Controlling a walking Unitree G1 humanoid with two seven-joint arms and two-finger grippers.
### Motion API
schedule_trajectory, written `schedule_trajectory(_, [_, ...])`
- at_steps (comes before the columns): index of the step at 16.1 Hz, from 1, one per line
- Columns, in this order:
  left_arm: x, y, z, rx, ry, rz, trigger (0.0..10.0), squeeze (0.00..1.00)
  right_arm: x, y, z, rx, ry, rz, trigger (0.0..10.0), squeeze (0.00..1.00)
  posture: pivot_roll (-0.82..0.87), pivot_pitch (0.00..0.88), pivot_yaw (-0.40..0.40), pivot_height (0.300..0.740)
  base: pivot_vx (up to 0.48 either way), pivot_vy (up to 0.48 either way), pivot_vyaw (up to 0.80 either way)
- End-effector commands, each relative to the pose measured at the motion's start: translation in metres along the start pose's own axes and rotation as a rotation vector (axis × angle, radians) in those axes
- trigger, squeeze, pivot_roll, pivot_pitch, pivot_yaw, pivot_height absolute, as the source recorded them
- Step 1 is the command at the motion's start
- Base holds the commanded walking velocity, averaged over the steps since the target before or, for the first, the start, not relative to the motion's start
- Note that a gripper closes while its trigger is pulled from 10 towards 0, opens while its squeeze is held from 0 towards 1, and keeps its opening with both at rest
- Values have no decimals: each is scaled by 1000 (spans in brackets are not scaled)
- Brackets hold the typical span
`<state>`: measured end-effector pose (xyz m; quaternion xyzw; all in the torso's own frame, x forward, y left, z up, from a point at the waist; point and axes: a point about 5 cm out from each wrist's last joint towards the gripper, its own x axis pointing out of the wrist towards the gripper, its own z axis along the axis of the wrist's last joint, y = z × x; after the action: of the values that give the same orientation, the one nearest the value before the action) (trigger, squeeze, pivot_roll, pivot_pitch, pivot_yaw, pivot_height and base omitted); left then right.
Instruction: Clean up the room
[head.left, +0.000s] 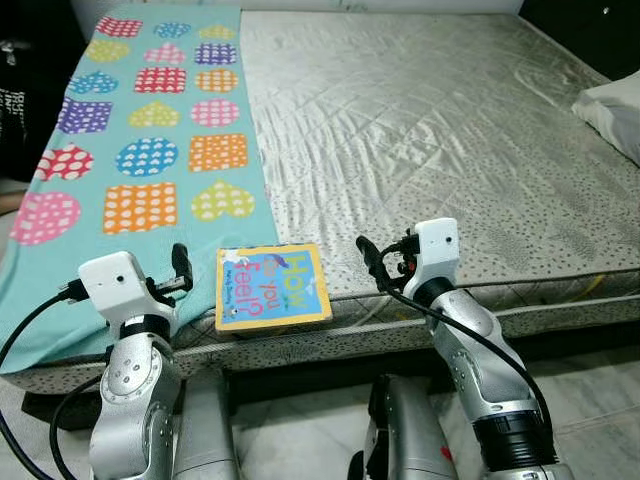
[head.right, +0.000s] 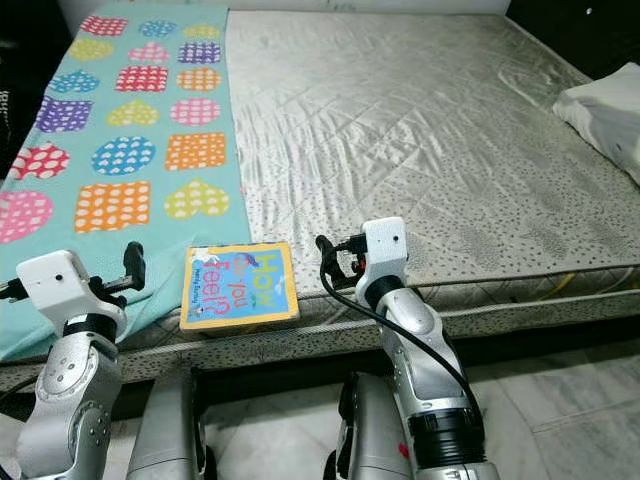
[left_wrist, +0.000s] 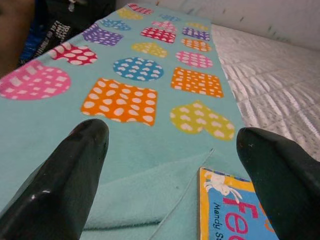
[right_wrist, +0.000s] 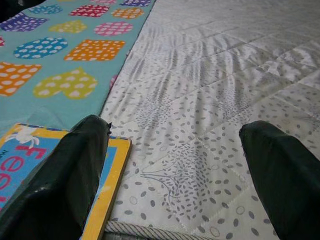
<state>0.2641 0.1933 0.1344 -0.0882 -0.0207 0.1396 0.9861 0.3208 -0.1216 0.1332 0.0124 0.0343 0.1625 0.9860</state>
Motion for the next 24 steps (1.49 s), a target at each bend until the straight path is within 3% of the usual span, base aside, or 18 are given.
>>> schedule_trajectory(1, [0,0,-2,5,11,6,10000,0,-1,-2,1,0,-2,-7,10000,0,39,133,-75,503,0,0,0])
schedule_trajectory(4, [1,0,-3,3,12,9,10000,0,0,-2,1,-3,-4,-6,10000,0,37,132,-74,468,0,0,0])
schedule_trajectory(9, [10,4,-10,4,70,1,10000,0,-2,-9,-1,-18,4,-33,10000,0,33,135,-79,468,0,0,0])
schedule_trajectory(14, [26,4,-11,-74,98,-26,10000,0,-4,-13,0,-37,8,-36,10000,0,20,137,-86,468,0,0,0])
schedule_trajectory(19, [43,-7,-28,-174,235,-156,10000,0,-10,-18,2,-63,9,-39,10000,0,-9,142,-93,468,0,0,0])
schedule_trajectory(24, [49,-14,-41,-183,328,-210,10000,0,-13,-22,4,-83,10,-39,10000,0,-22,140,-96,468,0,0,0])
